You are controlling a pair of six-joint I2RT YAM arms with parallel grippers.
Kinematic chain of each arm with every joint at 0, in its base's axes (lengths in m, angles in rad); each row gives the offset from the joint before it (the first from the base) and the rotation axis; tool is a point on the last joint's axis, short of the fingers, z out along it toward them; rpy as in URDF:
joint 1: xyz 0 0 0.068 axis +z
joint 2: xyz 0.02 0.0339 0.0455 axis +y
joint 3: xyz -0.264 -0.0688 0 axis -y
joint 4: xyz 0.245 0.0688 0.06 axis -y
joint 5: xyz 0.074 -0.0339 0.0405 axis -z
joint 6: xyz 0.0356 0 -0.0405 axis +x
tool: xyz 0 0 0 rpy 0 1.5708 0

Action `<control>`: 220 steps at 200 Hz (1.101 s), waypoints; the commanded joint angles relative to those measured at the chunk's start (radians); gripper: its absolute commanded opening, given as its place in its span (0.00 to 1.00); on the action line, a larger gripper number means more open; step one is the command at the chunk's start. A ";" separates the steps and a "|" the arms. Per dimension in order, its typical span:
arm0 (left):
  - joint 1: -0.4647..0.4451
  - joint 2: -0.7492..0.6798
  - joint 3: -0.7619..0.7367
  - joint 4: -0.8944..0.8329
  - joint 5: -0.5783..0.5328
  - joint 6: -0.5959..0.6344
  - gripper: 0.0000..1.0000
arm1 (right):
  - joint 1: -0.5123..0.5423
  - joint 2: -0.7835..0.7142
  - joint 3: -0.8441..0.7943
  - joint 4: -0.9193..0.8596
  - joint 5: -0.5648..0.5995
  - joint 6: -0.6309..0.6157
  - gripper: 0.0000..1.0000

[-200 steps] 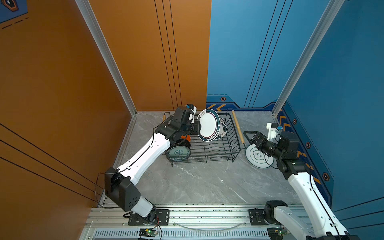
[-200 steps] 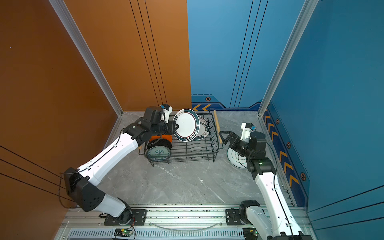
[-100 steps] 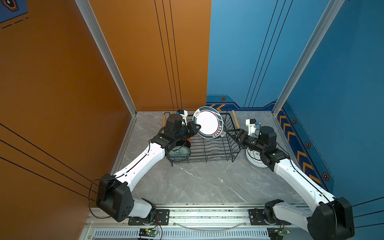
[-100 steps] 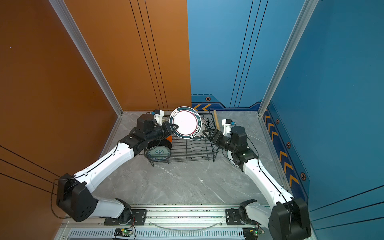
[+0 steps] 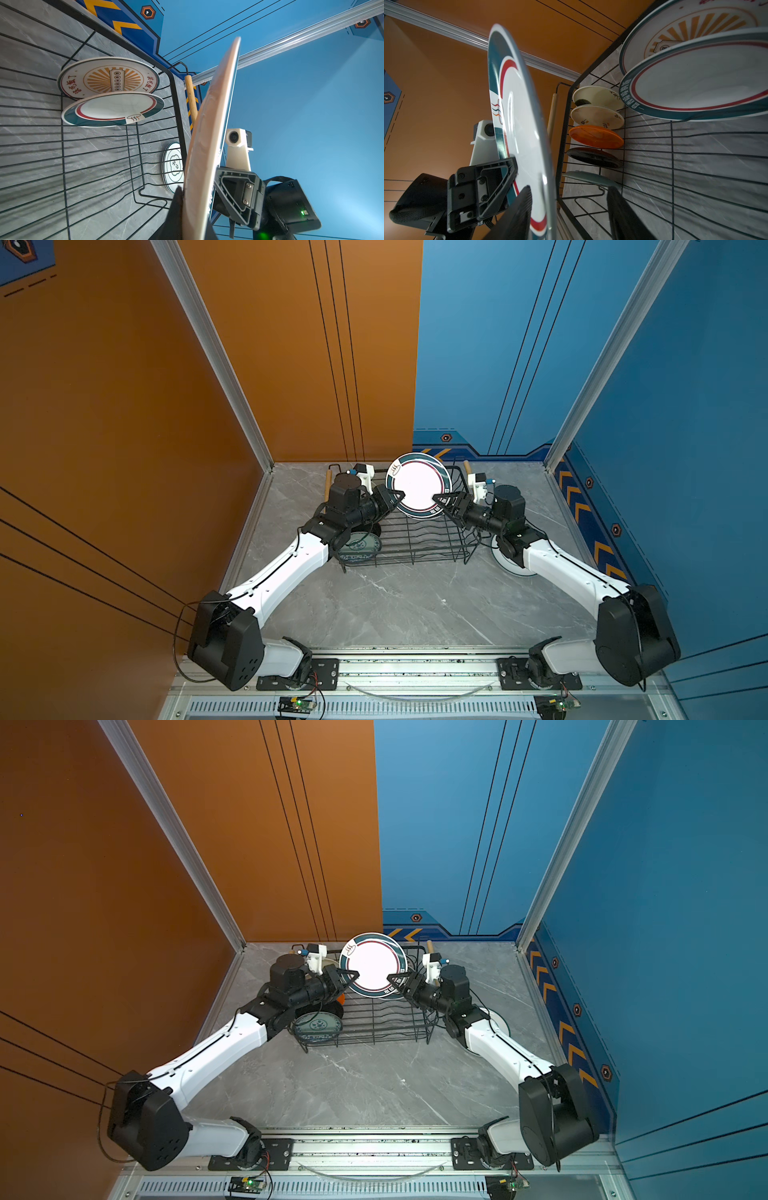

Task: Unload the plates from the dish rack
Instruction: 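Grasp the plate's rim with the right gripper beside the left gripper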

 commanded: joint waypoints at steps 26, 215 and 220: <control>-0.001 -0.012 -0.025 0.082 0.042 -0.023 0.01 | 0.015 0.052 0.032 0.168 -0.041 0.070 0.38; 0.005 -0.012 -0.032 0.027 0.100 0.088 0.55 | -0.030 0.041 0.094 0.113 -0.089 0.051 0.02; 0.005 -0.020 -0.032 0.011 0.099 0.101 0.56 | -0.036 0.034 0.104 0.088 -0.090 0.039 0.02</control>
